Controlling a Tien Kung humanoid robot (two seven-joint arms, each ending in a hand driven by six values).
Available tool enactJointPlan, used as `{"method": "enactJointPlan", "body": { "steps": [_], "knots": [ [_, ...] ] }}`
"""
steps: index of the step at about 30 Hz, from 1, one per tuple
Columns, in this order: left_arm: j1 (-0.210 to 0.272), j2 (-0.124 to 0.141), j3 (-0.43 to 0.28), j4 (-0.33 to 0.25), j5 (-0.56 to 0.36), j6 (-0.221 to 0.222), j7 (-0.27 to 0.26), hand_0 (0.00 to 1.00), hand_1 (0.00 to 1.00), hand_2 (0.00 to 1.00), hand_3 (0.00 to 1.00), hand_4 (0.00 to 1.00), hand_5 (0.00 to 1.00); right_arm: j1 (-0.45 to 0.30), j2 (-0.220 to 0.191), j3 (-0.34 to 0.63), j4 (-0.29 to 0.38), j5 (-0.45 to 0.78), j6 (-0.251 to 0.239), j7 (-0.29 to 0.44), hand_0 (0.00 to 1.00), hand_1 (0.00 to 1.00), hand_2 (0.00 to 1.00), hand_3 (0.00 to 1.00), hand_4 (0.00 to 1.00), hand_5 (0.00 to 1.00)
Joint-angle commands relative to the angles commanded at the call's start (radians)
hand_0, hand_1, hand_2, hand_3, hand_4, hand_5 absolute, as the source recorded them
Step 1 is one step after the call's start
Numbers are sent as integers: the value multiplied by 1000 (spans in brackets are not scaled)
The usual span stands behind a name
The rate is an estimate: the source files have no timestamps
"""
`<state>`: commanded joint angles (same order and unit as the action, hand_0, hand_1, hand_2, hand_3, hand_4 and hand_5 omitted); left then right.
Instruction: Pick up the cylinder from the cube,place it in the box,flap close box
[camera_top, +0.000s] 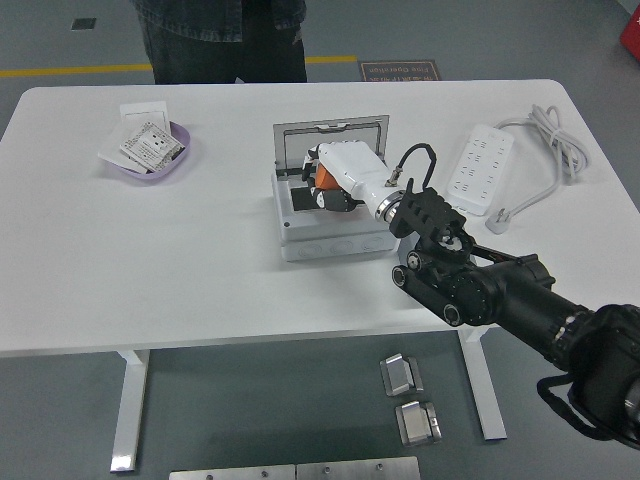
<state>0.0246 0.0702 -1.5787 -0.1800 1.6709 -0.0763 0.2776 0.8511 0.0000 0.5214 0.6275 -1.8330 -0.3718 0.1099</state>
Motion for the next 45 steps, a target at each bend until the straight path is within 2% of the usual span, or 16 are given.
{"method": "enactJointPlan", "body": {
  "steps": [5,6,11,12,17,18,23,24,29,30,35,36,39,42,45],
  "knots": [
    [-4,1,2,0,1,-1,0,678,684,595,660,647,422,2,0,9,-10,1,7,7,161,212,377,409,68,2],
    [-5,1,3,0,1,-1,0,678,684,595,660,646,422,2,0,11,-12,1,8,9,268,343,517,625,355,62],
    [-10,2,7,0,1,-3,-3,678,684,595,660,646,422,3,0,15,-16,-6,14,14,268,343,517,625,355,62],
    [-11,1,8,0,0,-3,-3,678,684,594,660,647,421,3,0,15,-17,-8,16,15,308,410,561,650,480,282],
    [-15,-1,12,0,1,-5,-4,678,684,594,660,647,421,4,0,17,-18,-16,20,20,308,410,561,650,480,282],
    [-15,-1,13,0,1,-5,-5,678,684,593,659,646,421,5,0,17,-19,-17,19,21,333,418,569,668,763,421],
    [-18,-1,21,0,-3,-6,-8,678,684,593,659,646,421,5,0,13,-21,-21,16,21,333,418,569,668,763,421],
    [-18,-1,22,0,-3,-6,-8,678,684,593,660,645,420,5,0,11,-20,-21,16,21,438,468,587,703,879,422],
    [-19,-2,24,0,-3,-7,-9,678,684,593,660,645,420,5,0,8,-19,-22,15,21,438,468,587,703,879,422],
    [-19,-2,25,0,-3,-7,-9,678,684,593,659,643,419,4,0,7,-19,-22,15,21,534,517,584,708,906,424],
    [-19,-3,30,0,-5,-8,-11,678,684,593,659,643,419,4,0,9,-18,-26,17,20,534,517,584,708,906,424],
    [-19,-4,32,0,-6,-9,-12,678,684,592,657,639,417,3,0,9,-19,-27,18,20,619,558,596,710,914,417],
    [-16,-6,36,0,-9,-9,-12,678,684,592,657,639,417,3,0,11,-15,-30,20,17,619,558,596,710,914,417],
    [-12,-8,37,0,-12,-9,-13,678,683,591,655,639,417,-2,0,19,3,-36,25,8,642,558,599,713,920,418],
    [-5,-11,38,0,-18,-7,-13,678,683,591,655,639,417,-15,-10,31,49,-32,33,-8,642,558,599,713,920,418]
  ]
}}
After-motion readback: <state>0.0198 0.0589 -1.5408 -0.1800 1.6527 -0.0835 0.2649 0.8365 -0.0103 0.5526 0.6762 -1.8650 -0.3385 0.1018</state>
